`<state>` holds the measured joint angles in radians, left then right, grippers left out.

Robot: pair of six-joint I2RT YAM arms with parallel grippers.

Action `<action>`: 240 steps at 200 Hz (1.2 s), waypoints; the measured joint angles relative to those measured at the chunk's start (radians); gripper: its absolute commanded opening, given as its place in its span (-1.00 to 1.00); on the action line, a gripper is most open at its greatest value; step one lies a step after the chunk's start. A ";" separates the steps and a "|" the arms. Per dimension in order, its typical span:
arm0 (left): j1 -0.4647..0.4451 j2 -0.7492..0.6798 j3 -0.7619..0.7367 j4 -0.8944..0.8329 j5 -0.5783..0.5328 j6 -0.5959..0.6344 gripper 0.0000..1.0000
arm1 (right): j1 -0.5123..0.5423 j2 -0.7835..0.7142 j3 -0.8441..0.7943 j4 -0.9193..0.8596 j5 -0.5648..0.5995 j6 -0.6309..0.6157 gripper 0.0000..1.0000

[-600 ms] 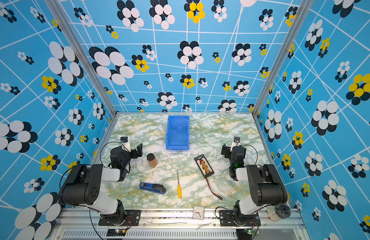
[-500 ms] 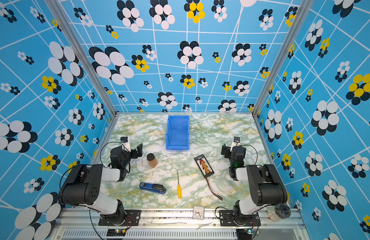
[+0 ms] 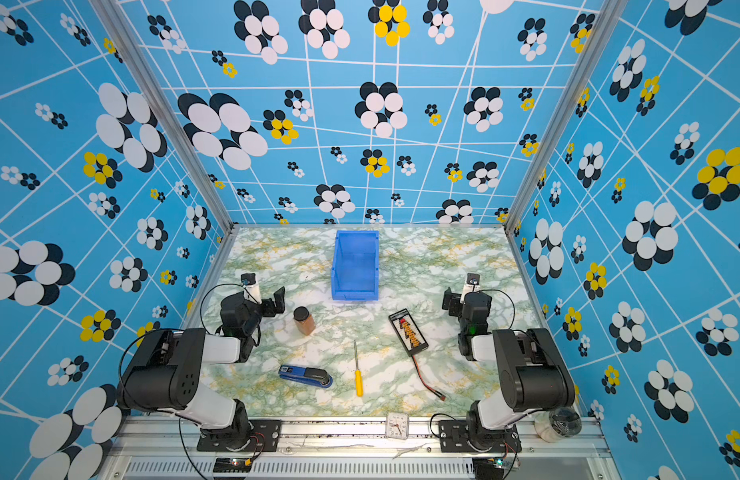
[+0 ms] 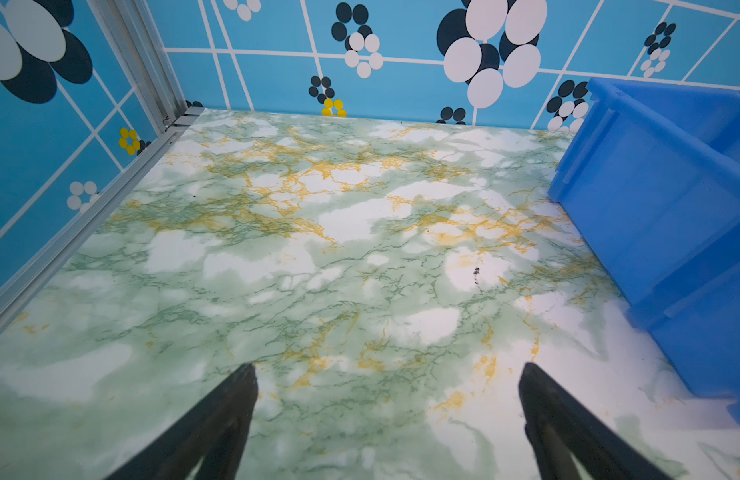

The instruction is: Put the screwdriver in the bin

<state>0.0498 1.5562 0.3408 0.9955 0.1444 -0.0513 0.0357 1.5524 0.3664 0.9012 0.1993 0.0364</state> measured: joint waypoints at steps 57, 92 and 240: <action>0.000 0.000 0.000 0.000 0.007 0.005 0.98 | 0.000 0.000 0.000 0.000 0.000 0.000 0.98; -0.003 0.000 0.000 0.004 0.104 0.048 0.99 | 0.000 0.000 0.000 0.000 0.000 0.000 0.98; -0.003 -0.192 0.112 -0.317 0.115 0.045 0.99 | 0.000 -0.293 0.269 -0.563 0.110 0.104 0.98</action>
<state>0.0463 1.3643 0.4526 0.6788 0.2592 -0.0067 0.0357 1.2598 0.6350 0.3378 0.3096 0.1402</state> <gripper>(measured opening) 0.992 0.991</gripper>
